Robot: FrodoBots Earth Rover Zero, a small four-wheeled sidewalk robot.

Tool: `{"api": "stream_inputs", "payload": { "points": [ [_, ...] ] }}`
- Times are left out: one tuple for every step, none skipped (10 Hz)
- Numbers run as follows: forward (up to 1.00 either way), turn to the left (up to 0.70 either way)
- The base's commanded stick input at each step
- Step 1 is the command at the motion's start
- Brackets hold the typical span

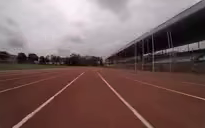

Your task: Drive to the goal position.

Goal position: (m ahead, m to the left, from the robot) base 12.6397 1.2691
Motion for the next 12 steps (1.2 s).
{"api": "stream_inputs", "payload": {
  "points": [
    [0.7, 0.0],
    [0.7, 0.0],
    [0.7, 0.0],
    [0.7, 0.0],
    [0.7, 0.0],
    [0.7, 0.0],
    [0.7, 0.0],
    [0.7, 0.0],
    [0.7, 0.0],
    [0.7, 0.0],
    [0.7, 0.0],
    [0.7, 0.0]
  ]
}}
